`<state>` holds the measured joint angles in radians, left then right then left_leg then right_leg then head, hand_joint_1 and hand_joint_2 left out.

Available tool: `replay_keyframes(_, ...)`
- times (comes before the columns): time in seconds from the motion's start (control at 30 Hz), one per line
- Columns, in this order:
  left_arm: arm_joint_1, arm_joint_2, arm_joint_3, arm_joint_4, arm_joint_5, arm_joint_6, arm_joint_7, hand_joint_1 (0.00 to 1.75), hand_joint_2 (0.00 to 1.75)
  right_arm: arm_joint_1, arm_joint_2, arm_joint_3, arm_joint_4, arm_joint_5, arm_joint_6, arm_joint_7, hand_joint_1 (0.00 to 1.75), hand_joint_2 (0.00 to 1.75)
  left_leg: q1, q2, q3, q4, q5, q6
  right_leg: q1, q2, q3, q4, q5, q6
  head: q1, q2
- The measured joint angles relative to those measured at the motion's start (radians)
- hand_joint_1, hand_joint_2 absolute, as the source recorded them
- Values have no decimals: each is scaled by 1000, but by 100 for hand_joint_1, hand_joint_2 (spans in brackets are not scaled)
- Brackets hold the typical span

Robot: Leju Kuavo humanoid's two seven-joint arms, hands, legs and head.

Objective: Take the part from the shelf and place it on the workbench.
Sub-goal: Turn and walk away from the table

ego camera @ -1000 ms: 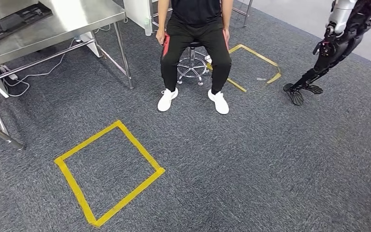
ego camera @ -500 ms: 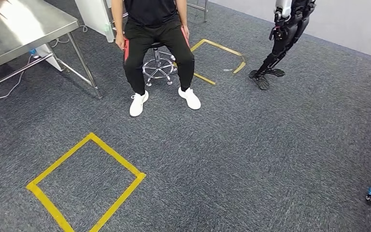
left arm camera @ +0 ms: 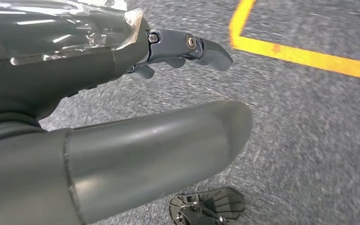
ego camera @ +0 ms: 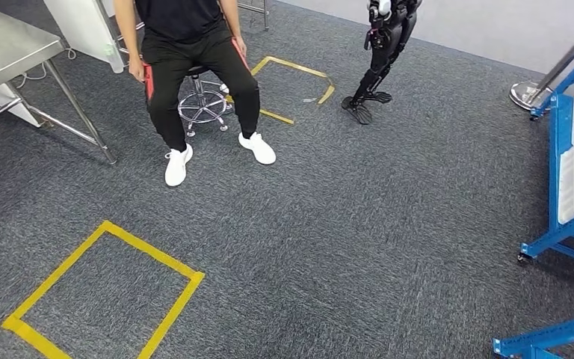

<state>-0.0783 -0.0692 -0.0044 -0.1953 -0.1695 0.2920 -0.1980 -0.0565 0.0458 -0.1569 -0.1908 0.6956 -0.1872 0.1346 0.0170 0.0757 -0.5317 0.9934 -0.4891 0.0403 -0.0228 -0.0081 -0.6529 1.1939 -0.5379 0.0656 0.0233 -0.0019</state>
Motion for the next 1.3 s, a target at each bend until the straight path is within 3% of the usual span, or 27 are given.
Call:
replay_keyframes(0.03,-1,-1,0,0,-3,0,-1,0,0,-1,0,0,0,-1,0,0,0,0,-1,11,2,1,-2,-4,-2,-25,45,-79,23,6,1,0)
replay_keyframes(0.1,-3,-2,0,-1,-9,0,0,0,0,-4,-1,-1,0,-4,0,-2,0,0,-6,33,8,3,-7,-18,3,-61,104,-184,54,0,0,0)
replay_keyframes(0.13,-5,-3,-1,-1,-11,0,0,0,0,-4,-1,-1,0,-5,0,-2,0,0,-8,43,11,3,-9,-24,7,-64,109,-197,58,-8,-1,0)
replay_keyframes(0.2,-11,-5,-1,-3,-13,1,3,0,0,0,-2,-3,0,-7,0,-3,0,0,-3,52,17,2,-13,-38,7,-40,103,-198,63,-27,-6,0)
replay_keyframes(0.27,-14,-6,-2,-5,-14,1,4,0,0,3,-3,-5,0,-8,0,-3,0,0,3,6,8,33,-43,-49,-1,-19,106,-202,69,-44,-9,0)
replay_keyframes(0.33,-12,-6,-2,-5,-15,1,6,0,0,2,-3,-6,0,-8,0,-3,0,0,6,-57,-42,147,-114,-52,-1,4,106,-202,75,-56,-12,0)
replay_keyframes(0.4,-8,-5,-2,-4,-16,2,9,0,0,1,-3,-8,0,-9,0,-2,0,0,5,-76,-105,276,-164,-49,5,34,104,-202,77,-61,-13,0)
replay_keyframes(0.43,-7,-5,-2,-4,-16,2,10,0,0,2,-3,-8,0,-9,0,-1,0,0,5,-78,-118,296,-158,-47,7,49,104,-201,78,-62,-13,0)
replay_keyframes(0.47,-7,-5,-2,-4,-16,2,11,0,0,4,-3,-8,0,-10,0,0,0,0,5,-80,-115,279,-134,-44,8,63,105,-200,78,-62,-13,0)
replay_keyframes(0.5,-7,-5,-2,-4,-17,2,11,0,0,5,-3,-9,0,-10,0,0,0,0,6,-86,-93,226,-95,-41,8,78,107,-199,78,-61,-13,0)
replay_keyframes(0.57,-6,-4,-2,-4,-17,2,12,0,0,4,-2,-9,0,-10,0,0,0,0,9,-137,-36,94,-29,-35,11,105,105,-194,77,-59,-13,0)
replay_keyframes(0.63,-7,-3,-2,-4,-17,2,14,0,0,1,0,-9,0,-10,0,0,0,0,8,-176,-11,30,-10,-29,11,130,93,-189,79,-49,-13,0)
replay_keyframes(0.7,-8,-4,-2,-4,-17,2,15,0,0,3,0,-10,0,-10,0,0,0,0,2,-159,-10,22,-9,-19,7,153,78,-190,85,-32,-12,0)
replay_keyframes(0.73,-8,-4,-2,-4,-17,2,15,0,0,5,0,-11,0,-10,0,0,0,0,1,-145,-8,16,-4,-11,7,143,71,-185,85,-27,-12,0)
replay_keyframes(0.8,-8,-5,-2,-5,-18,4,15,0,0,5,2,-15,0,-10,0,0,0,0,1,-113,-4,2,4,3,10,83,36,-125,52,-28,-7,0)
replay_keyframes(0.83,-7,-4,-2,-5,-18,4,15,0,0,4,2,-16,0,-10,0,0,0,0,-2,-95,-4,0,6,7,9,48,6,-64,22,-31,-5,0)
replay_keyframes(0.9,-5,-4,-2,-4,-18,5,15,0,0,1,4,-17,0,-8,0,-3,0,0,-6,-59,-6,0,5,9,7,23,-57,64,-31,-31,-3,0)
replay_keyframes(0.93,-4,-4,-2,-4,-18,5,15,0,0,3,4,-17,0,-8,0,-4,0,0,-7,-43,-7,0,5,9,5,20,-69,94,-40,-25,-3,0)
replay_keyframes(0.97,-4,-4,-2,-4,-18,6,15,0,0,5,4,-18,0,-7,0,-6,0,0,-7,-28,-8,0,5,9,4,17,-58,83,-33,-17,-3,0)
replay_keyframes(1.0,-5,-4,-2,-4,-18,6,15,0,0,6,4,-18,0,-6,0,-6,0,0,-7,-14,-7,0,4,8,2,9,-24,30,-14,-7,-3,0)
replay_keyframes(1.07,-4,-4,-2,-4,-18,7,15,0,0,5,4,-18,0,-4,0,-7,0,0,-10,10,-2,1,0,1,3,-44,65,-121,32,3,-3,0)
replay_keyframes(1.13,-4,-3,-2,-4,-18,9,15,0,0,2,5,-18,0,-4,0,-8,0,0,-14,31,8,2,-6,-12,9,-81,107,-196,57,-8,-5,0)
replay_keyframes(1.2,-6,-3,-1,-5,-18,9,15,0,0,1,5,-18,0,-4,0,-9,0,0,-12,52,17,-1,-9,-25,14,-65,103,-200,63,-27,-7,0)
replay_keyframes(1.23,-7,-3,-1,-5,-18,9,15,0,0,1,5,-18,0,-4,0,-9,0,0,-9,47,19,2,-13,-32,9,-53,104,-202,66,-35,-7,0)
replay_keyframes(1.3,-8,-4,-1,-5,-18,9,15,0,0,1,4,-19,0,-4,0,-8,0,0,-1,-6,0,51,-53,-42,1,-29,108,-208,75,-54,-10,0)
